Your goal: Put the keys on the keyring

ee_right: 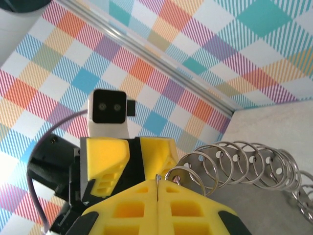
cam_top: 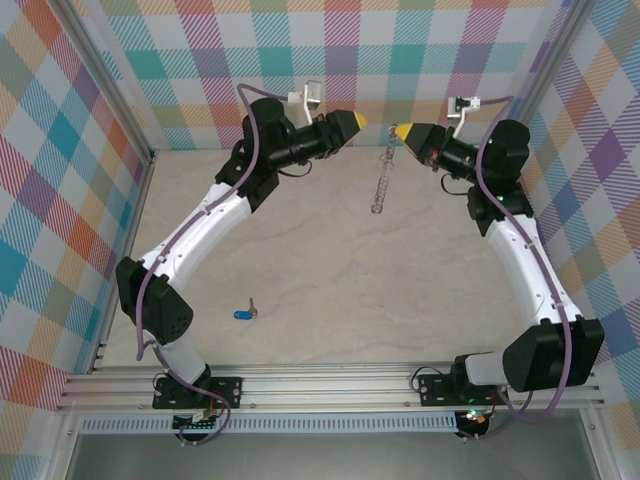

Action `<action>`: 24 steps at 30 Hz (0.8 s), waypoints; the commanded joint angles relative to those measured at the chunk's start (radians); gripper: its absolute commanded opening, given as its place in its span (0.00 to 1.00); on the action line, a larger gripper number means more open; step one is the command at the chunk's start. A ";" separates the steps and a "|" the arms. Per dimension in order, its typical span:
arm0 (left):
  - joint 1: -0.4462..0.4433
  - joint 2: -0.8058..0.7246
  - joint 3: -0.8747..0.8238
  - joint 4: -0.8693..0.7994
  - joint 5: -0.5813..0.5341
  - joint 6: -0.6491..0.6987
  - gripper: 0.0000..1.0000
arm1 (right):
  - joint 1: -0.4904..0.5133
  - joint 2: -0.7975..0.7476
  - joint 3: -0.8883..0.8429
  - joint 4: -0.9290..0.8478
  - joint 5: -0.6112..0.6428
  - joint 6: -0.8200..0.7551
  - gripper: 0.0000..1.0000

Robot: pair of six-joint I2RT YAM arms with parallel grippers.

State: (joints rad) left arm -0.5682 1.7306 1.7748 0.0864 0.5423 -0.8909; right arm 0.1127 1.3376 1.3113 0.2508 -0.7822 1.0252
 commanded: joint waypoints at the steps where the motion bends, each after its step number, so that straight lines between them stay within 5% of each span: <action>1: -0.018 -0.022 -0.007 0.143 -0.036 -0.090 0.39 | 0.005 -0.041 -0.005 0.136 0.077 0.060 0.00; 24: -0.085 0.071 0.059 0.229 -0.059 -0.154 0.30 | 0.038 -0.012 -0.007 0.191 0.104 0.130 0.00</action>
State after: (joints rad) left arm -0.6388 1.7996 1.7897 0.2462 0.4896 -1.0306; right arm 0.1410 1.3270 1.3014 0.3676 -0.6880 1.1450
